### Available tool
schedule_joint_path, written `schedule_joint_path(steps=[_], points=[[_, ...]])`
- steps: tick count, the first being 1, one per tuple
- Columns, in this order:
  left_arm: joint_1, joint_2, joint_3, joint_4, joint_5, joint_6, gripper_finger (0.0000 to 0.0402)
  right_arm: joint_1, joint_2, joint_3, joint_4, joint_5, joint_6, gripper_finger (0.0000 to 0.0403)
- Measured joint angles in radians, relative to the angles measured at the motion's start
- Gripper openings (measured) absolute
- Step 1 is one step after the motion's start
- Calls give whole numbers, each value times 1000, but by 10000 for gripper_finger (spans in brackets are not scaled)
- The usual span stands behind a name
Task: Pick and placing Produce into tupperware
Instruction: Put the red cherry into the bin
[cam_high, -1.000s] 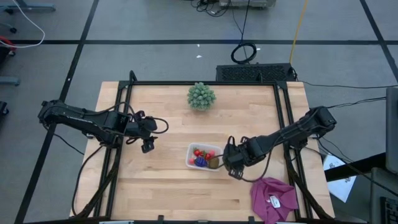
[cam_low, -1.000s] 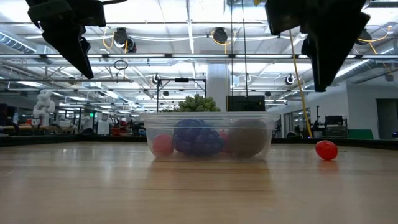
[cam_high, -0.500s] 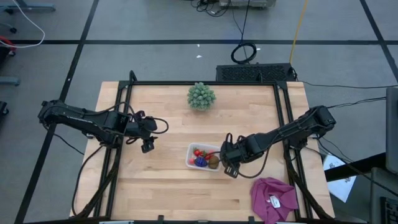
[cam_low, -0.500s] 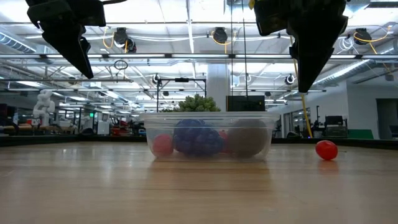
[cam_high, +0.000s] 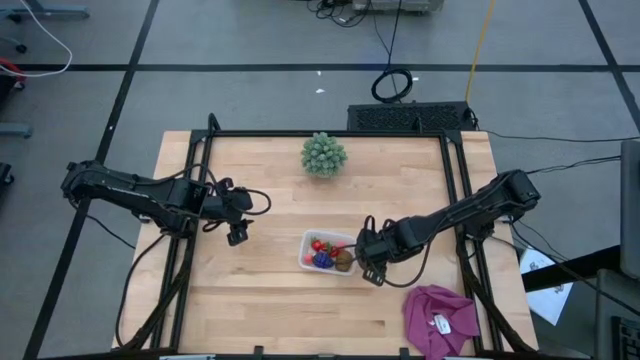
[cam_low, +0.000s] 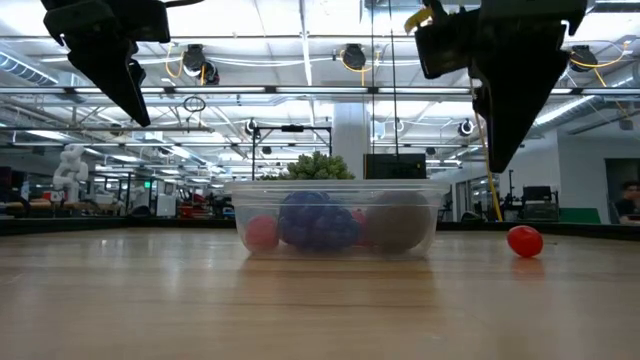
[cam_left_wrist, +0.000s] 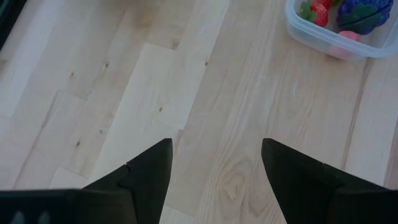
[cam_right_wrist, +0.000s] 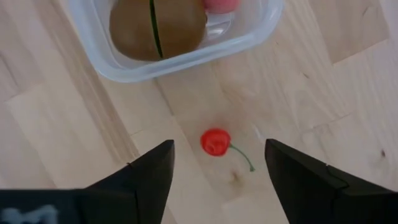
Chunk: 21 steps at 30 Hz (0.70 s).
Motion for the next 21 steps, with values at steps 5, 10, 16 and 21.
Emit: schedule_joint_path(steps=[5, 10, 16, 21], points=[[0, 0, 0, 0, 0, 0, 253, 0, 0, -41, 71, -27, -4, 246], [0, 0, 0, 0, 0, 0, 253, 0, 0, -95, 128, -52, 7, 247], [0, 0, 0, 0, 0, 0, 253, 0, 0, -142, 160, -53, 5, 247], [0, 0, 0, 0, 0, -1, 253, 0, 1, -157, 177, -59, 3, 247]])
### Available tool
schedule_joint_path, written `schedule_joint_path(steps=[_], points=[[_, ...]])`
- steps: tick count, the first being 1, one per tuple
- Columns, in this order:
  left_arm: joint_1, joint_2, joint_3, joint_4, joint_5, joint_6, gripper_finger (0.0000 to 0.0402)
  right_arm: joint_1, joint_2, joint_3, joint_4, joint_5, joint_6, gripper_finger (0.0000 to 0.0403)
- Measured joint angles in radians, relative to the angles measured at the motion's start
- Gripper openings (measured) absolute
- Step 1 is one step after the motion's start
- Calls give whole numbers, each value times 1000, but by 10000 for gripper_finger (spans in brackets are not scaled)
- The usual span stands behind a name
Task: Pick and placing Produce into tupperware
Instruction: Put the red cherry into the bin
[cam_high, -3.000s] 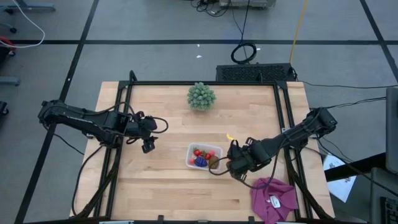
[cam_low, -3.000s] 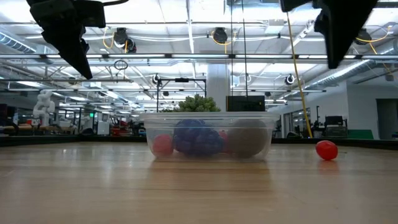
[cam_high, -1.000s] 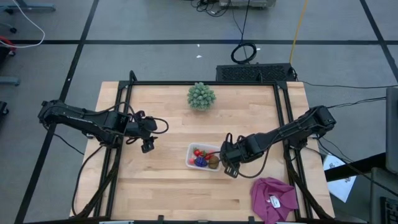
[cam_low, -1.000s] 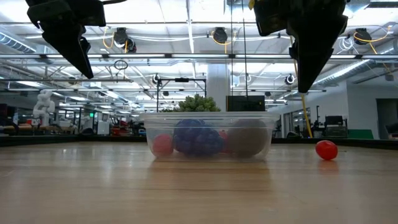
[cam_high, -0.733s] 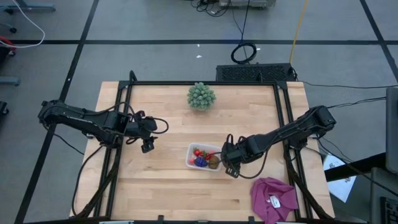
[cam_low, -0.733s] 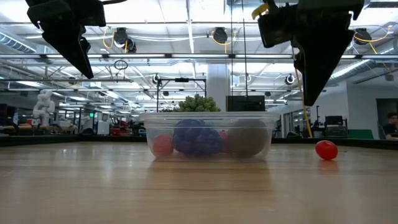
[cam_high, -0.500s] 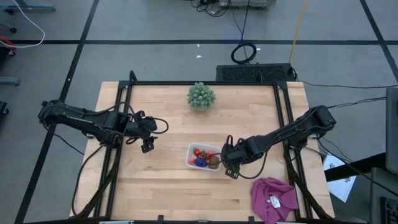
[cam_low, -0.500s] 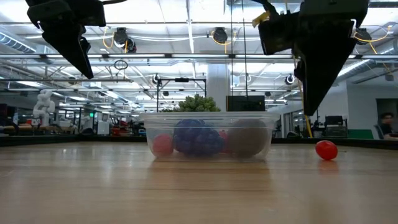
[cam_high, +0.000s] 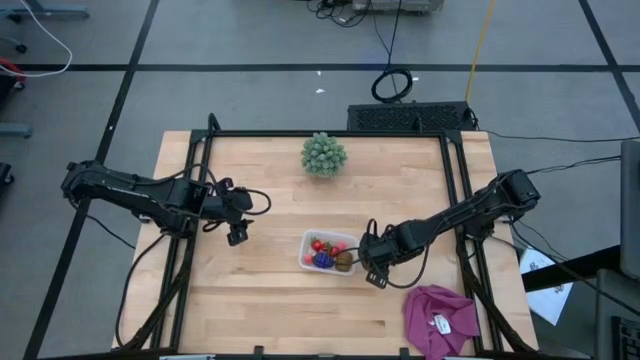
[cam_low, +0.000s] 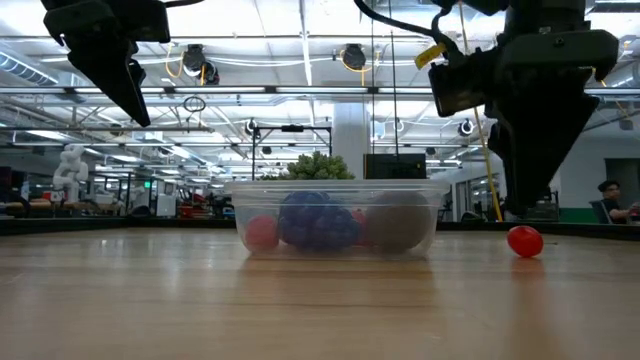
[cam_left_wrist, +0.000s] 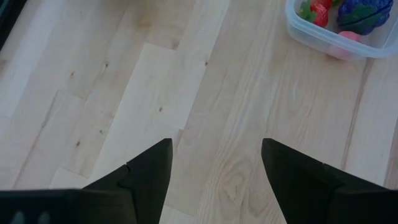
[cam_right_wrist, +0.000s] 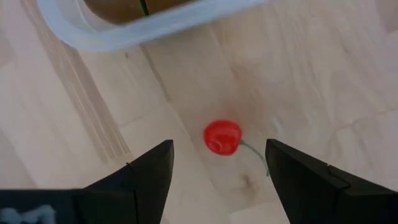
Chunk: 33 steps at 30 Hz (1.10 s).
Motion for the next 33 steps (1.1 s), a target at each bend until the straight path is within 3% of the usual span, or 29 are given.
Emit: schedule_joint_path(steps=[8, 33], points=[[0, 0, 0, 0, 0, 1, 253, 0, 0, -60, 106, -20, 7, 247], [-1, 0, 0, 3, -6, -3, 253, -19, 0, -61, 82, -20, 29, 247]])
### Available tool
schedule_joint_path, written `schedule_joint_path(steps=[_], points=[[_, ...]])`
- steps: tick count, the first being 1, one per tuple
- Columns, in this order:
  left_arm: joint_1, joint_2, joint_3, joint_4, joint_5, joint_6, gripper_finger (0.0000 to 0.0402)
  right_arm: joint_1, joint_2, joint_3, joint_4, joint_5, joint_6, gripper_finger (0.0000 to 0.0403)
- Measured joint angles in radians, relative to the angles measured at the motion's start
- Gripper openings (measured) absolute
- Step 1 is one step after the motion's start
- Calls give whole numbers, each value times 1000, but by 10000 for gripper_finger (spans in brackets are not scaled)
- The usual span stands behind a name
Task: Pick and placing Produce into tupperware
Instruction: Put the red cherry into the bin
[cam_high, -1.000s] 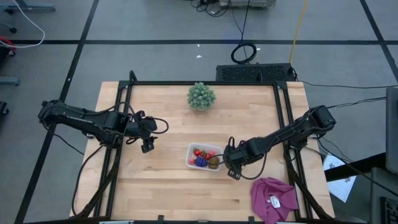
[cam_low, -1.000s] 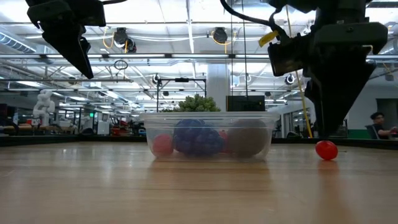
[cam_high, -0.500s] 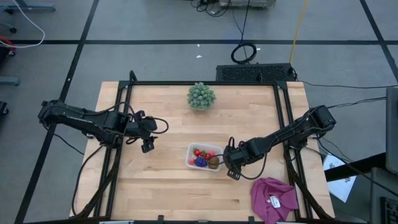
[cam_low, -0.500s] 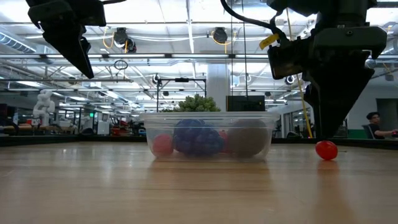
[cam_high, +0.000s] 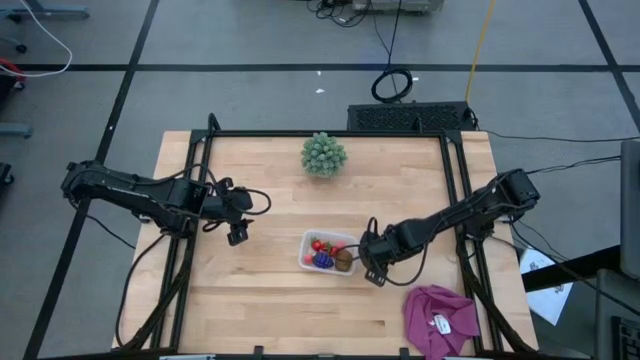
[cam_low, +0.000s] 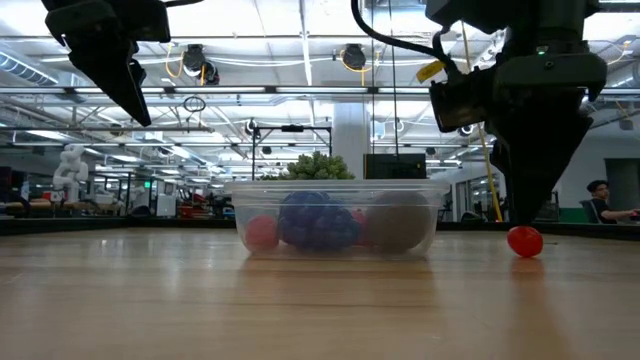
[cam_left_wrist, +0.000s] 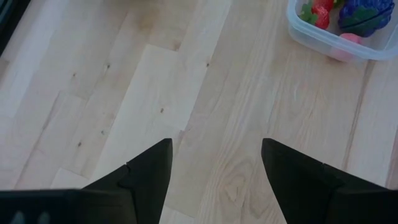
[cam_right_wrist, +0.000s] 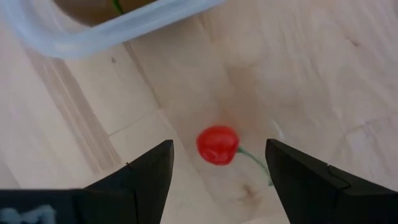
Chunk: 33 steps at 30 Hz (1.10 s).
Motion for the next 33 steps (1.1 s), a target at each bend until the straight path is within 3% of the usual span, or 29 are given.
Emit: schedule_joint_path(steps=[20, 33], points=[[1, 0, 0, 0, 0, 8, 253, -15, 1, 0, 0, -23, 23, 247], [1, 0, 0, 0, 0, 8, 253, -15, 67, 0, 7, -55, 16, 247]])
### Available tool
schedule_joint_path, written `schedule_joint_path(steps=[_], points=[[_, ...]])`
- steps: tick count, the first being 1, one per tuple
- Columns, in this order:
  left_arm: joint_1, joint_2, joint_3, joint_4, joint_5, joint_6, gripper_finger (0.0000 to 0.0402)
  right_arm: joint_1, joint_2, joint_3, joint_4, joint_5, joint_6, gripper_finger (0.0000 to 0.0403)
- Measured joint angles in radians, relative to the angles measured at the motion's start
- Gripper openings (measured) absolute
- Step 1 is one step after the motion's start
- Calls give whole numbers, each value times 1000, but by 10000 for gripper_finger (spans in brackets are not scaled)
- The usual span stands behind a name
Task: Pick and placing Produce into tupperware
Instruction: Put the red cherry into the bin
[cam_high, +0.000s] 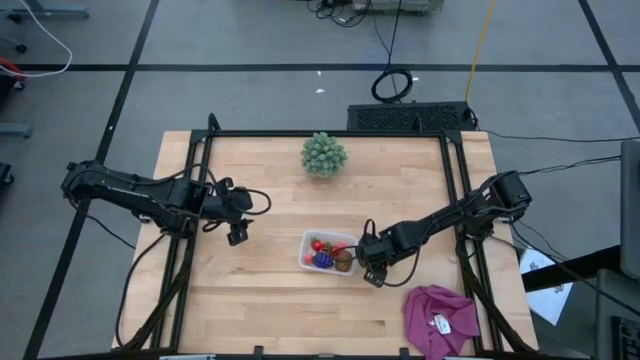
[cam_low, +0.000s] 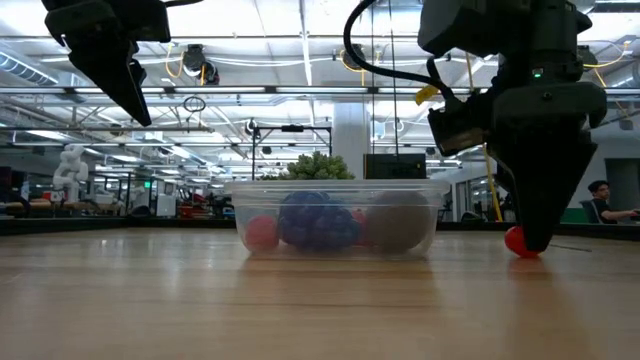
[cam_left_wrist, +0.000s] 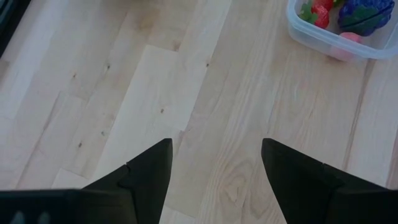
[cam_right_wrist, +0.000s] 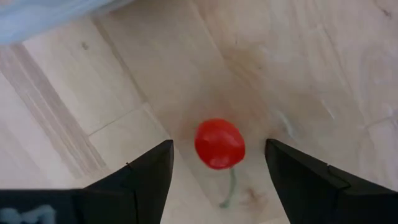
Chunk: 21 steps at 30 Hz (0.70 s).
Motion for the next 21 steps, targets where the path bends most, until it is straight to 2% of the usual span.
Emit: schedule_joint_path(steps=[21], points=[[0, 0, 0, 1, 0, 1, 253, -44, 0, 0, 3, 2, -16, 247]])
